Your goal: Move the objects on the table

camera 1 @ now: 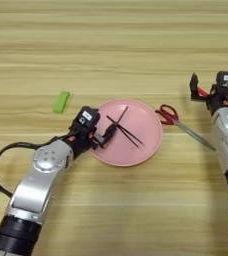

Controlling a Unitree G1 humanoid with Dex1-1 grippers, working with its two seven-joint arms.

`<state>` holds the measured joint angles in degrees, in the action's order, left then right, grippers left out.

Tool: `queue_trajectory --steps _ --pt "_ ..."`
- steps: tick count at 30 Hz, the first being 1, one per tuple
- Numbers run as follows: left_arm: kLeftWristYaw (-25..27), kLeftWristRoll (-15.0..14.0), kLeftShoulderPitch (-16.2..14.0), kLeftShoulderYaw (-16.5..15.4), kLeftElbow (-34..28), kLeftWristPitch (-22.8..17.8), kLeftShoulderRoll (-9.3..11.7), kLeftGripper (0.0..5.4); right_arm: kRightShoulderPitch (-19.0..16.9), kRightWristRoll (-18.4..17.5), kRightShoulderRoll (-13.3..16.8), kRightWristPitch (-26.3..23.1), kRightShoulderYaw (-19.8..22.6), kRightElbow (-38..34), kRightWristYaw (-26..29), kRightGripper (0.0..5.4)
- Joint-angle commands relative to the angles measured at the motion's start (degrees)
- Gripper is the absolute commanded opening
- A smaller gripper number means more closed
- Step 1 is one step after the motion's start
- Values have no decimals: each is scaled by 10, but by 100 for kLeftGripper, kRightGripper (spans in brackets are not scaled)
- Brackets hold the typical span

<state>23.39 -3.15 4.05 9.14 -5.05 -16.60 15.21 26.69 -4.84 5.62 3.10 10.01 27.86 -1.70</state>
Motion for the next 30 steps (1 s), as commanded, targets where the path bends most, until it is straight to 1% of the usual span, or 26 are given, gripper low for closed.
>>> queue_trajectory --steps 1,10,16,19,23,30 --pt "-10 2 10 -12 13 4 -3 413 8 -4 -1 0 1 2 0 540" --pt "-27 -4 20 -37 31 24 -13 489 8 -4 0 0 2 3 1 540" --pt "-63 -1 41 -71 81 55 -24 537 8 -4 2 0 2 5 3 540" --pt "-76 0 50 -83 103 75 -28 537 9 -5 4 -1 3 7 5 540" --pt "-101 6 62 -100 135 115 -32 537 9 -4 5 -1 2 12 7 540" --pt "-138 22 80 -113 184 168 -32 537 16 -4 17 3 7 32 17 540"
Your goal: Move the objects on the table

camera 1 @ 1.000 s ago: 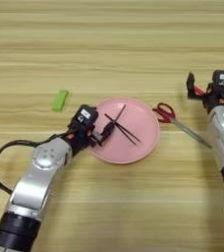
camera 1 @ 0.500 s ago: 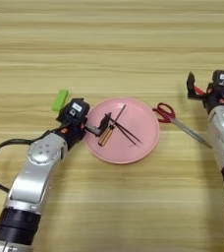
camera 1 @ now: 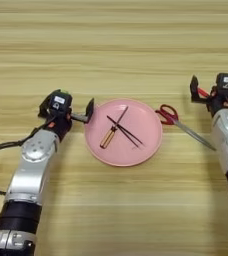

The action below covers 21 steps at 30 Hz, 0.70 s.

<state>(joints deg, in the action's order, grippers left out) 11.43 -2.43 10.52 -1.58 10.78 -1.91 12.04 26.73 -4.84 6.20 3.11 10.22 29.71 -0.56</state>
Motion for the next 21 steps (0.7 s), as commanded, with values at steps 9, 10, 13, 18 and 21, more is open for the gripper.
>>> queue_trajectory --steps 9,10,13,18,21 --pt "-34 9 24 -18 50 42 -4 537 53 -7 80 28 37 104 20 540" --pt "-36 8 25 -19 52 44 -5 537 59 -8 88 34 42 119 21 540" --pt "-43 3 30 -27 66 58 -10 537 76 -8 106 51 48 165 34 540" --pt "-50 -3 35 -36 85 79 -17 537 96 -9 124 77 43 229 82 540" --pt "-49 -3 36 -38 88 83 -18 537 107 -23 132 85 53 258 119 540"
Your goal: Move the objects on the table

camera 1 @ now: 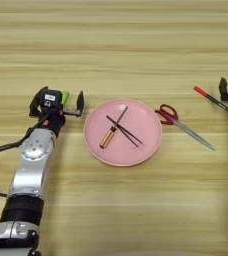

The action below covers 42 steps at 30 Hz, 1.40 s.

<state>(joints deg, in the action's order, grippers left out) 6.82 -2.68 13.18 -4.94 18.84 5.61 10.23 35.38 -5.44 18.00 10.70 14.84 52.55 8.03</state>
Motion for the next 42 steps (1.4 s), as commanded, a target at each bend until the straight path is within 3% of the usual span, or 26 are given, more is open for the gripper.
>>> queue_trajectory --steps 1,6,15,23,42 --pt "-3 -1 10 -5 8 8 -1 537 24 -19 17 16 8 37 45 540" --pt "-1 0 10 -6 11 10 -2 537 34 -29 28 48 7 70 106 540" --pt "-3 1 9 -7 12 12 -3 537 27 -19 52 87 -3 117 145 540" --pt "-4 1 8 -7 10 13 -5 537 18 -5 70 94 -15 139 164 540" --pt "-6 0 8 -8 11 15 -5 537 8 15 66 95 -41 165 194 540"
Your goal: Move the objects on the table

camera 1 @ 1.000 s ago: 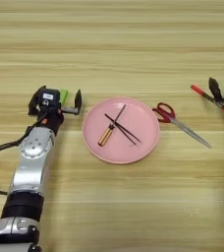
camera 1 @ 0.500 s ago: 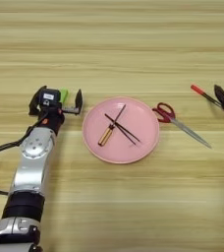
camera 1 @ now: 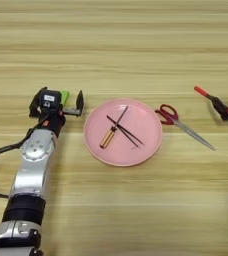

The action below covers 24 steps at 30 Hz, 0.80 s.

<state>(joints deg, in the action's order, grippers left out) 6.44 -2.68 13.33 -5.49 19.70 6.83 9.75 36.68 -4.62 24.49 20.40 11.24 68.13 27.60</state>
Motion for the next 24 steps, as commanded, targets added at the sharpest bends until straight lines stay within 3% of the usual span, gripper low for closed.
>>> queue_trajectory --steps 1,24 --pt "-2 0 6 -2 2 3 0 537 -5 7 0 -3 -5 11 -3 540" --pt "-2 0 3 -4 -4 4 0 537 -8 27 -5 -10 -19 39 -17 540"
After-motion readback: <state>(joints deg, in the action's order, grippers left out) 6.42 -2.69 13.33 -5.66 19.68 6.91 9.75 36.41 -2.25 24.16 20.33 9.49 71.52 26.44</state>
